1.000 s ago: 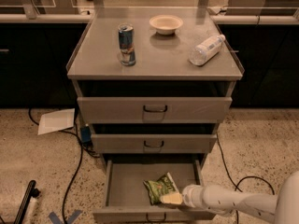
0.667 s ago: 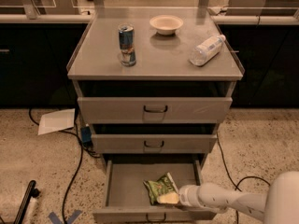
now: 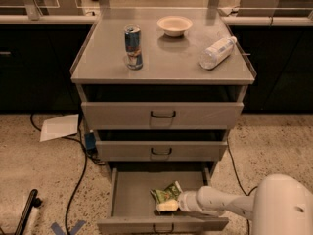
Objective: Pick green jalapeno chip bag from bottom drawer and place on counter
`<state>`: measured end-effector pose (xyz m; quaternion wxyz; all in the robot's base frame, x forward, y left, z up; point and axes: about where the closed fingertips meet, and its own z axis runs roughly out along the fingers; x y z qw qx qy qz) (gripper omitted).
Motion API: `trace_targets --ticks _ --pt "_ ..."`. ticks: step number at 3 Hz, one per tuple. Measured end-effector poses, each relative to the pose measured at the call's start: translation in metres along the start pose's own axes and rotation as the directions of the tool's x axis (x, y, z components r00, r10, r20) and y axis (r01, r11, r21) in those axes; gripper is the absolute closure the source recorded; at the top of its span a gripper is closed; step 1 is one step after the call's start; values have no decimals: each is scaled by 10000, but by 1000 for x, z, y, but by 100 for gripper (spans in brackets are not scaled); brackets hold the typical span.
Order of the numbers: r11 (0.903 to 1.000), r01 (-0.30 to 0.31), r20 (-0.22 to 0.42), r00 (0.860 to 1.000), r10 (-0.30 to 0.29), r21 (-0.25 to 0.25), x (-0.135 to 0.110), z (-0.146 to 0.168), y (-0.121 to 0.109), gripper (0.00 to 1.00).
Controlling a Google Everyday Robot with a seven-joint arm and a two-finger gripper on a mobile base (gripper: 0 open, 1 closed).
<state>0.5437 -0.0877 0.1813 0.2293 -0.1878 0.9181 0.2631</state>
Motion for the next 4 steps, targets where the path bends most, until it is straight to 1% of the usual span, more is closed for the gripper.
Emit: trace_targets --ticks 1,2,3,4 --pt "10000 16 -240 9997 -17 -52 -2 24 3 0" --pt "10000 20 -551 9985 -16 74 2 46 6 0" --pt "9990 36 -1119 9937 14 445 20 66 3 0" --pt "9989 126 -1194 9928 -70 462 20 68 3 19"
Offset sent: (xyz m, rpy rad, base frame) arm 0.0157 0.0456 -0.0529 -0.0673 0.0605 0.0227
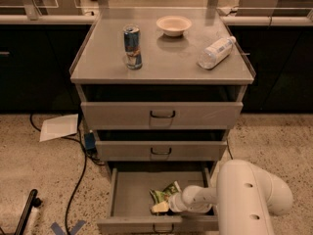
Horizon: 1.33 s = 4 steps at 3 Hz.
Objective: Pick green jalapeno chip bag from bottom drawer and place on counter
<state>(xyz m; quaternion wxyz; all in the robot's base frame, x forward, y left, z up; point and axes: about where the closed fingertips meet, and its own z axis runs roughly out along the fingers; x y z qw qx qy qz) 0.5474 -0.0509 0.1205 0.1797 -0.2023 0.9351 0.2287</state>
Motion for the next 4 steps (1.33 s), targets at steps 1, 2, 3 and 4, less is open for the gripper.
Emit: trace_targets --ticks 1,2,3,4 --pt "10000 0 0 10000 0 0 0 0 0 42" --pt "10000 0 -1 10000 0 -1 0 0 0 66" --pt "10000 0 -1 10000 0 -1 0 0 0 89" --pt "10000 2 -1 10000 -2 -4 0 0 0 100"
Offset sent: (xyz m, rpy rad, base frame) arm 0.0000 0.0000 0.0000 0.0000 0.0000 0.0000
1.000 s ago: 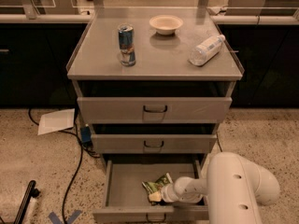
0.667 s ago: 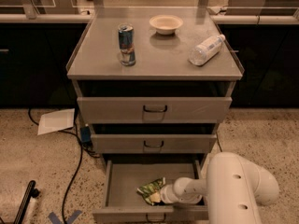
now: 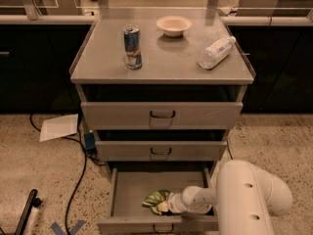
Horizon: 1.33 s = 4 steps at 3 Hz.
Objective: Pick green jalapeno chip bag from bottom drawer and place on counter
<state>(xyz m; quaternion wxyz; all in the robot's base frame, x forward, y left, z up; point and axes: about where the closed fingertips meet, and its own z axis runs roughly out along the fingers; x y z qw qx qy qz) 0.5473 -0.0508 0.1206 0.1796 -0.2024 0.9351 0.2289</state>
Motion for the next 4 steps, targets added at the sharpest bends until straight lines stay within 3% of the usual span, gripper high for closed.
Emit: trace_targets --ticks 1,2,3,4 --pt "9995 187 31 9998 -187 -265 -2 -5 7 100" --pt "9898 1069 364 9939 -1039 -940 -13 -33 23 100" --pt "9661 2238 602 9742 -2177 -1288 -13 -90 28 100" --pt "9464 3035 986 9509 -2934 -1103 -14 -152 25 100"
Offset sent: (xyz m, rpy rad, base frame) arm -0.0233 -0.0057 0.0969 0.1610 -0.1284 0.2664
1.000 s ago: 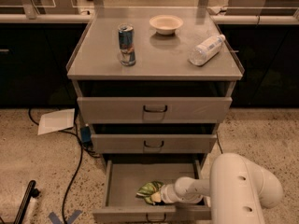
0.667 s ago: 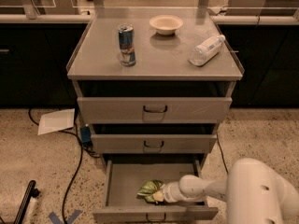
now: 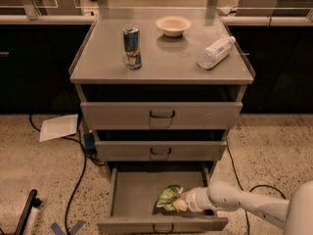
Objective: Pick green jalapeno chip bag from bottom drawer and place on counter
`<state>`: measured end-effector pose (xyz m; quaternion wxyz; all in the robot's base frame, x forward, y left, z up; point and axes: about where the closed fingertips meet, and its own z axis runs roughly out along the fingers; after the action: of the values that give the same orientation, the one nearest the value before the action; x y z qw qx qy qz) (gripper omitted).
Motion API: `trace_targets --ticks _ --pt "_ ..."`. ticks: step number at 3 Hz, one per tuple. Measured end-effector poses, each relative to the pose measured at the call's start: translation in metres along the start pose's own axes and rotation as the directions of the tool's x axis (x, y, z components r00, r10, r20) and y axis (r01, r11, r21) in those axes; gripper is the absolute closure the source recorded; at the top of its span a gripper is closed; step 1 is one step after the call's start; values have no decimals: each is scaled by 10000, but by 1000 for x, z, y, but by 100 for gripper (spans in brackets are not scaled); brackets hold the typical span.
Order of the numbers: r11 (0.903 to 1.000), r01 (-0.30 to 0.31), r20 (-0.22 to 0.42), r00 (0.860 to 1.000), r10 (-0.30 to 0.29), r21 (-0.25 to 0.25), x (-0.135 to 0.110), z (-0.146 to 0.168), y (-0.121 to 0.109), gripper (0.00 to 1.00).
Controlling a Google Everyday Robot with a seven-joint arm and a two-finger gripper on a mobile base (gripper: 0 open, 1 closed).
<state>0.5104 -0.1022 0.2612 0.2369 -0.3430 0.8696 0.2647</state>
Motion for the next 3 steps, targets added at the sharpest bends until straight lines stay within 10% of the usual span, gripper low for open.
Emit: trace_targets --ticks 2,3 --pt "9991 393 659 9971 -383 -136 -18 -32 15 100" --pt "9885 1504 1754 9729 -1505 136 -56 -106 44 100"
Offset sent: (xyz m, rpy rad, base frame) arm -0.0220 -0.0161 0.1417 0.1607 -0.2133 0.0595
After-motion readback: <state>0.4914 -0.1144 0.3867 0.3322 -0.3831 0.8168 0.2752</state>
